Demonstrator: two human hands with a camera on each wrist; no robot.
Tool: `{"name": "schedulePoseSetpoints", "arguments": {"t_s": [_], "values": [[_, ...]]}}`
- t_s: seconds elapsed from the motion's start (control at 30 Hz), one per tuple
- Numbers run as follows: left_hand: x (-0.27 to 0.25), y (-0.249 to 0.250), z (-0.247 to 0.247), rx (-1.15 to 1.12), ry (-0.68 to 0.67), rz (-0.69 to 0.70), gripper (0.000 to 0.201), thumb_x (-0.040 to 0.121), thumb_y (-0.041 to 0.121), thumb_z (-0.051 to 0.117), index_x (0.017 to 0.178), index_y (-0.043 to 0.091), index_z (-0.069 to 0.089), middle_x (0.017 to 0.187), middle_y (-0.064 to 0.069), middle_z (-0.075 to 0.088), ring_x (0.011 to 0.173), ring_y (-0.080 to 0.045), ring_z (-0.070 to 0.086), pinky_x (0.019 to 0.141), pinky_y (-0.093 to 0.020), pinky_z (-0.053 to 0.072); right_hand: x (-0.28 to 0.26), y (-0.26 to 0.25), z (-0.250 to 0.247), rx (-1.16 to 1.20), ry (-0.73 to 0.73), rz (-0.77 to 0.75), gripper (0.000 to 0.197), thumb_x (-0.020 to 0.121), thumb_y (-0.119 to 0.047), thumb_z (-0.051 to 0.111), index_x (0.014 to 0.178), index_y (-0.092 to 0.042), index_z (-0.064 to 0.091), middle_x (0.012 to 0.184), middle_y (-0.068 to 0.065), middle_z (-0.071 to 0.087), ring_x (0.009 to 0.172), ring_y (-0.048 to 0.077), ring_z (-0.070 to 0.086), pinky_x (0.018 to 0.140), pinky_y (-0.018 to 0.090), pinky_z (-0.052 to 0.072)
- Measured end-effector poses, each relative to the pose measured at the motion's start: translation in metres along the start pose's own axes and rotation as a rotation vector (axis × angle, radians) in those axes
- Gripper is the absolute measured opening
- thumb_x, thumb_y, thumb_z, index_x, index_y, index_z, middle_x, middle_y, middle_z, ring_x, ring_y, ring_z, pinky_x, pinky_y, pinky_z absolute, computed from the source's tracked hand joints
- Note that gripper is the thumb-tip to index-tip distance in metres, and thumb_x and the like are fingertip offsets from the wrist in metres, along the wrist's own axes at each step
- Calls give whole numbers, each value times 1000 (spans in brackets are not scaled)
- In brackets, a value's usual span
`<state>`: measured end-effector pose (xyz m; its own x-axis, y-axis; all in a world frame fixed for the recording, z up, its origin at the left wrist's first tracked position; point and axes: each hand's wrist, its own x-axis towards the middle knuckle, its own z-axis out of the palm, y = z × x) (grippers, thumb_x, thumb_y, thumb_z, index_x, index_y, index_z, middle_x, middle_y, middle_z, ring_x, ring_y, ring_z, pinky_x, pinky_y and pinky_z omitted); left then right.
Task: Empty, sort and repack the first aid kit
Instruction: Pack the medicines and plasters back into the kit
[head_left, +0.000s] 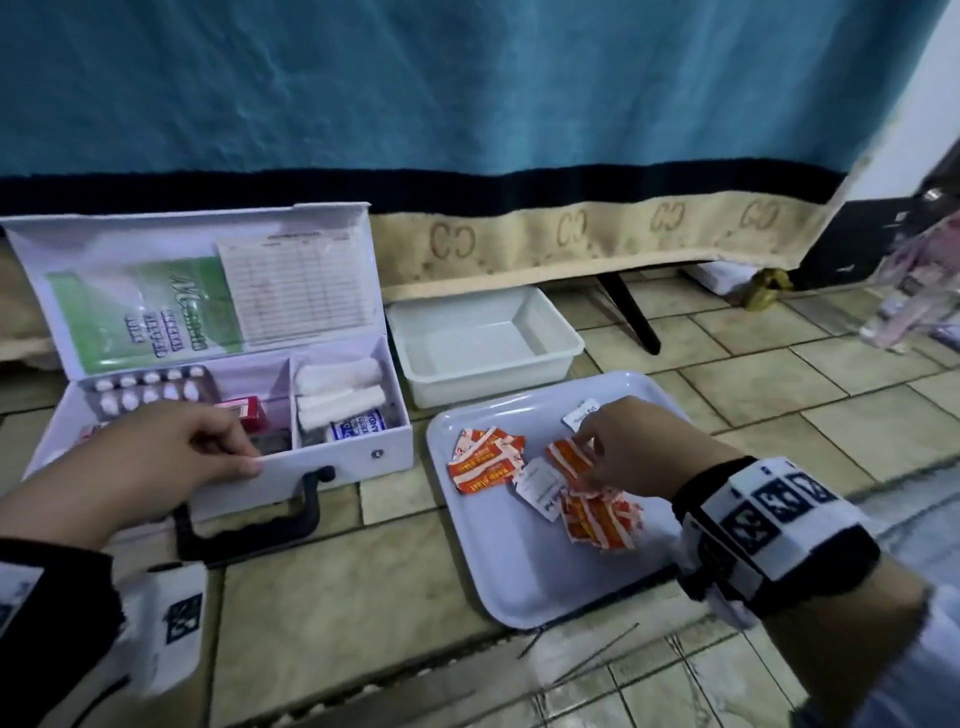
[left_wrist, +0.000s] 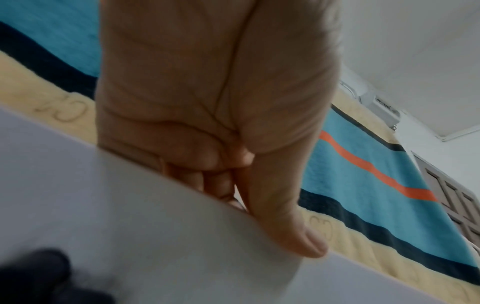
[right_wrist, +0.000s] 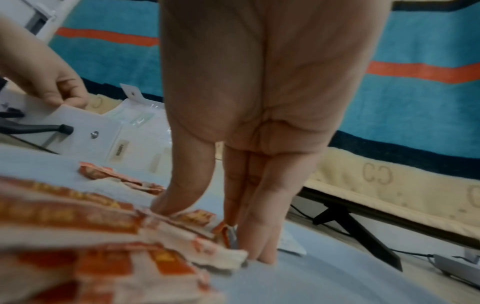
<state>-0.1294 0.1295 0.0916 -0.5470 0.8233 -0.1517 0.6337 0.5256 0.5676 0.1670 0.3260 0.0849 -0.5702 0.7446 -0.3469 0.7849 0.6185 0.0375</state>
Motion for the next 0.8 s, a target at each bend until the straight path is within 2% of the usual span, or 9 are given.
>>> {"name": "schedulePoseSetpoints", "arguments": {"t_s": [0.07,0.17,0.27,0.37,0.47,0.53,0.63,0.73,0.8], "values": [[-1,2,1,-7,23,-14,25,67,7,82,50,20,69,55,1,67,60,-23,59,65,-33,46,5,0,0,-45,3,-19,42,75,-42,73,107,-15,67,100,2,68,94,21,62,75,26,45],[-3,3,6,-17,62,-5,25,68,3,80,53,17,68,46,8,63,55,-19,55,59,-28,40,8,-2,-1,-54,20,-16,40,75,-32,75,109,-14,66,104,4,68,97,22,62,83,31,51],[-5,5,9,-26,73,-13,20,70,3,79,57,13,68,40,13,59,45,-11,48,51,-18,35,9,-3,-2,-39,41,-14,37,74,-24,77,108,-13,66,102,4,69,96,21,63,81,29,51],[-4,5,7,-43,55,-15,19,71,2,78,58,13,68,39,13,58,45,-9,48,50,-18,34,12,-4,-3,-15,50,-7,34,73,-20,78,104,-12,67,100,4,69,93,22,63,78,30,52],[-3,3,6,-49,43,-35,18,71,4,78,59,13,68,39,10,57,41,-4,45,49,-18,31,15,0,-10,27,66,4,21,75,-19,76,91,-11,67,90,2,65,86,22,61,63,26,47],[-3,2,6,-48,50,-46,18,71,6,79,59,15,69,48,8,61,51,-9,49,53,-20,34,15,5,-19,108,111,-1,11,76,-14,73,73,-18,63,77,0,60,78,21,59,52,22,39],[-5,3,4,-39,24,-42,18,72,10,79,60,18,68,65,5,66,64,-9,55,58,-18,38,12,8,-40,136,156,-59,17,80,-9,65,69,-21,66,68,-8,63,65,8,60,47,17,38],[-8,6,2,-23,12,-51,13,74,15,78,66,18,69,68,9,65,65,-2,55,56,-11,37,10,-7,-71,206,186,-137,26,80,-3,63,65,-24,69,59,-15,68,56,-5,61,47,10,44],[-8,5,3,-28,25,-58,19,74,17,79,61,24,66,72,4,69,71,-10,60,65,-22,45,13,-28,-89,323,217,-215,27,78,-4,68,63,-25,69,53,-17,66,48,-7,57,44,7,40]]}}
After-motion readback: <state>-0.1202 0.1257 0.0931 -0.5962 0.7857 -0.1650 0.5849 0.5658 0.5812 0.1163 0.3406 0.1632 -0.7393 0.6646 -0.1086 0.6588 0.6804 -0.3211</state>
